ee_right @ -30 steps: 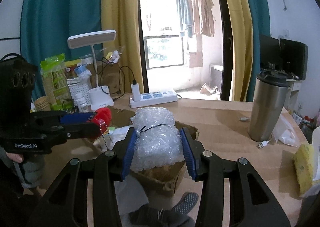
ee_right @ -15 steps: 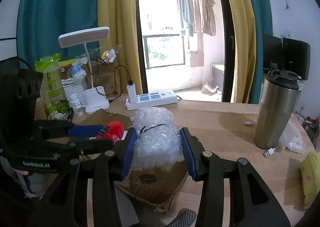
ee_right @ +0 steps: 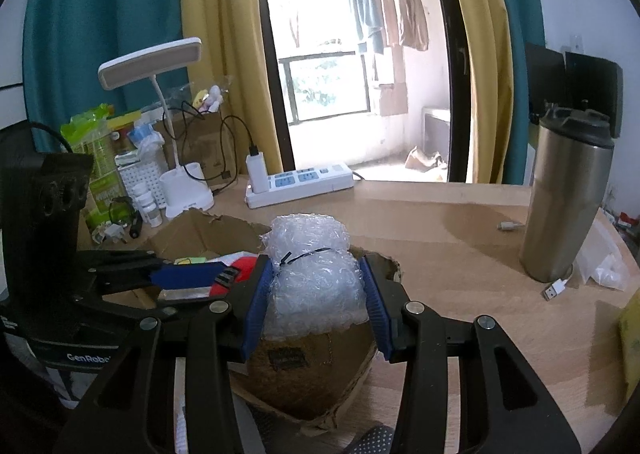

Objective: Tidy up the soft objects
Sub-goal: 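Carry the red ball and bubble-wrap bag over the box and release both, then move the left gripper to the white cloth while the right gripper moves to the grey gloves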

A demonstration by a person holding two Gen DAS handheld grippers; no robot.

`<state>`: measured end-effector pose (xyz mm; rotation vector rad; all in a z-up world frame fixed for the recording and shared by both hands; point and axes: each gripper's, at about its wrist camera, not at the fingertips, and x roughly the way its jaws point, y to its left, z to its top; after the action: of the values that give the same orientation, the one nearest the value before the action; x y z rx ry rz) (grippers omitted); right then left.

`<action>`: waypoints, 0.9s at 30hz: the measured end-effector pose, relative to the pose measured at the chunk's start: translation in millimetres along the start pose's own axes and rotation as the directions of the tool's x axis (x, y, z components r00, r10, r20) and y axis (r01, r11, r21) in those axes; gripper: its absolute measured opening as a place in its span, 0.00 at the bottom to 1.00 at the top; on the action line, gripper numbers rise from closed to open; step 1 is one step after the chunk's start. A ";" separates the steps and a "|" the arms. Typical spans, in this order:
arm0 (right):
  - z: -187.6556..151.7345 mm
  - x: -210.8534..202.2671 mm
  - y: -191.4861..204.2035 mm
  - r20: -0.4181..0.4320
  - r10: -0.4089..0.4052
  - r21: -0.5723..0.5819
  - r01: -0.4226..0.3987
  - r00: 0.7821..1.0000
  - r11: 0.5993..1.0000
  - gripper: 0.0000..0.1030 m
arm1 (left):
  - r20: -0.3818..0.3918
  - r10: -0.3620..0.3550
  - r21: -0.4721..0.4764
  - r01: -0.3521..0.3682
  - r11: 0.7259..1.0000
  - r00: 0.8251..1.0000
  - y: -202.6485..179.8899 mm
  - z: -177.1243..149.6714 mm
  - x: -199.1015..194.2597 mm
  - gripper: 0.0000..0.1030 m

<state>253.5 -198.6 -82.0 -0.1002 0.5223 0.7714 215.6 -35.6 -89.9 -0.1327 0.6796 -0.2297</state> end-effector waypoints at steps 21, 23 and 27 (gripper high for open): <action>1.0 -8.8 5.2 -0.007 -0.024 0.014 0.024 1.000 1.000 0.56 | 0.019 0.015 0.015 -0.015 1.000 1.000 -3.4 -4.8 -16.6 0.52; 1.4 -11.3 6.0 -0.002 -0.028 0.013 0.028 1.000 1.000 0.56 | 0.025 0.015 0.015 -0.015 1.000 1.000 -3.8 -5.4 -19.6 0.53; 1.9 -18.5 7.2 0.010 -0.039 0.015 0.039 0.999 0.999 0.56 | 0.042 0.014 0.011 -0.014 1.000 0.999 -4.3 -5.9 -27.3 0.58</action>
<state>238.3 -204.7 -70.6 -0.0928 0.5149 0.7294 190.5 -33.1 -77.1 -0.1219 0.6376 -0.2166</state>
